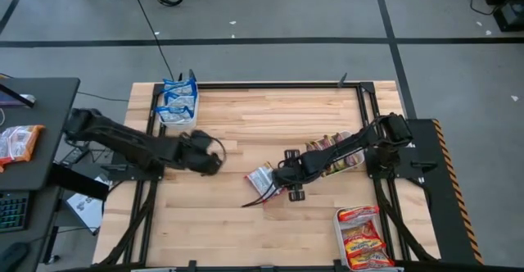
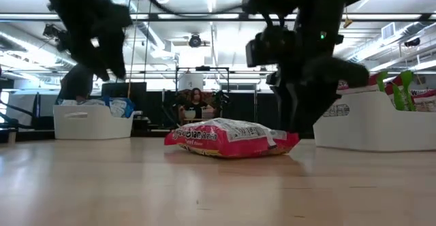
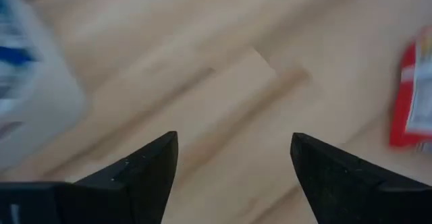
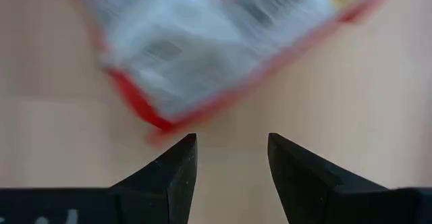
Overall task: Sort Maruchan noodles
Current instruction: Put the orange noodle pack into the bottom white bin
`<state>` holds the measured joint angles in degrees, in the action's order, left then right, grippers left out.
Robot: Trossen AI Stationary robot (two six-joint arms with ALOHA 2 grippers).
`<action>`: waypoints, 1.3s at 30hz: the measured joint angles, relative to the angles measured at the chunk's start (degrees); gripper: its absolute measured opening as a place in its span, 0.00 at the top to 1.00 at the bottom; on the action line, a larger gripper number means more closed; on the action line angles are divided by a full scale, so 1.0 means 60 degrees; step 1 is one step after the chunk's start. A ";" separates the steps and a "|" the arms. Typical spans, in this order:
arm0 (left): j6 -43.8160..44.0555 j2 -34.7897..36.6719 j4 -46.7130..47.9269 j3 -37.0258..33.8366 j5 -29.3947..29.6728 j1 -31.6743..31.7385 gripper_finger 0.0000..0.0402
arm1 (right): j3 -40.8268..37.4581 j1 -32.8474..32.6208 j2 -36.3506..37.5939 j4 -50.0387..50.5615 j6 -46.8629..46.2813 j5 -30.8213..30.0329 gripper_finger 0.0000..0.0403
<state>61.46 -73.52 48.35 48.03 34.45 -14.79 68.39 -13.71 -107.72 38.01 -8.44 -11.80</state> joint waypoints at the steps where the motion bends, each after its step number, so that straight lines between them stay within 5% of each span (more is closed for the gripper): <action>1: 0.0229 0.0446 0.0344 0.0000 0.0190 0.0000 0.28 | -0.0020 -0.0079 0.0000 -0.0212 -0.0209 0.0255 0.54; 10: 0.0829 0.3487 0.0948 0.0007 0.1489 -0.0140 0.28 | -0.0026 -0.0837 0.0025 -0.4330 -0.1568 0.3057 0.54; 13: 0.0593 0.4023 0.0784 0.0011 0.1675 -0.0401 0.28 | 0.0354 -0.0926 0.0095 -0.4827 -0.1186 0.3119 0.54; 19: -0.0819 0.4521 -0.0962 0.0011 0.1713 -0.0871 0.28 | 0.2051 -0.0338 0.0117 -0.3152 0.0383 0.2040 0.54; 27: -0.2726 0.4752 -0.3575 0.0022 0.1500 -0.0973 0.28 | 0.4869 0.1193 -0.1263 -0.0410 0.1799 0.2722 0.51; 39: -0.3727 0.6162 -0.3017 0.0805 0.1911 -0.1012 0.28 | 0.6249 0.1746 -0.3313 0.1356 0.4202 0.4244 0.24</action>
<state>39.10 -36.55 30.25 52.86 45.92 -20.86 105.89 -3.24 -127.60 46.14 16.78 13.67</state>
